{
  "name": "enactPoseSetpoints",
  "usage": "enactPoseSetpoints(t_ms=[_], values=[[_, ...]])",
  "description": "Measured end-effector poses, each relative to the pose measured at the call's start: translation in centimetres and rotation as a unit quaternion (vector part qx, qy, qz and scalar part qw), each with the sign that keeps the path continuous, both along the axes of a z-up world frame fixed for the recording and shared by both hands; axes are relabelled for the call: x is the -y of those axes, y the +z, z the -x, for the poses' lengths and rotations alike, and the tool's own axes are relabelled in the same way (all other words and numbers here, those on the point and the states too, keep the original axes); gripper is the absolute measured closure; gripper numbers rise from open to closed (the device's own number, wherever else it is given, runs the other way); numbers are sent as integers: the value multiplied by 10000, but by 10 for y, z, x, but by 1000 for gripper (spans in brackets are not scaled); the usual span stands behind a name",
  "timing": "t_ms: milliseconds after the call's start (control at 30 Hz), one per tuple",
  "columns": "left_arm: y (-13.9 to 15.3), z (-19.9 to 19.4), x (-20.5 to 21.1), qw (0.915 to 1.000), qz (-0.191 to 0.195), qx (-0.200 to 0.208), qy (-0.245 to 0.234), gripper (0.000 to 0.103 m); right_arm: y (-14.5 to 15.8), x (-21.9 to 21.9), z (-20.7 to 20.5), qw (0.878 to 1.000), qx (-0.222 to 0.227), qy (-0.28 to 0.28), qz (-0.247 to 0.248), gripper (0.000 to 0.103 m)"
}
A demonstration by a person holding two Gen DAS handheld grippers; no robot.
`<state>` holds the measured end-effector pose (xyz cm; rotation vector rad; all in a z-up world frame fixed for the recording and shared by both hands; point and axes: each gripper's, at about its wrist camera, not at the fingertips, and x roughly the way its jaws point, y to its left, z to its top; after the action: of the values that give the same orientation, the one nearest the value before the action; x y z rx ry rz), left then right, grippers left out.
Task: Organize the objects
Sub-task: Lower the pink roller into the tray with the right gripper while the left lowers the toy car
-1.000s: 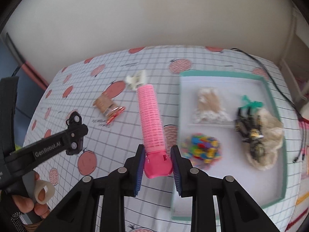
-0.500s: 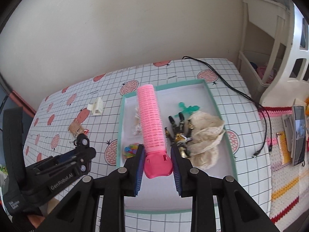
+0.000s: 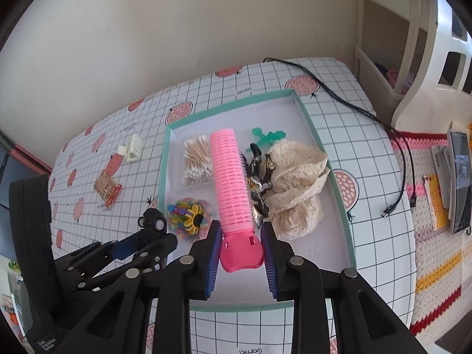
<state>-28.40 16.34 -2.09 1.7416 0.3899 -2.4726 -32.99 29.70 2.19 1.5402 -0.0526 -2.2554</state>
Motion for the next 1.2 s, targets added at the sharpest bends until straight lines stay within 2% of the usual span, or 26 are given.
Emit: enactPoseSetpoints(t_ms=[167, 433, 767, 1200], values=[[-10, -1, -3, 9999, -58, 149, -43, 68, -13, 4, 0, 9995, 290, 130, -86, 74], [-18, -2, -6, 9996, -5, 263, -73, 68, -21, 12, -1, 9981, 472, 364, -163, 74], [-37, 0, -9, 9986, 22, 522, -118, 68, -42, 9, 3, 9956, 807, 354, -326, 74], [-39, 1, -9, 9987, -23, 484, -134, 68, -65, 13, 4, 9914, 1042, 417, -670, 74]])
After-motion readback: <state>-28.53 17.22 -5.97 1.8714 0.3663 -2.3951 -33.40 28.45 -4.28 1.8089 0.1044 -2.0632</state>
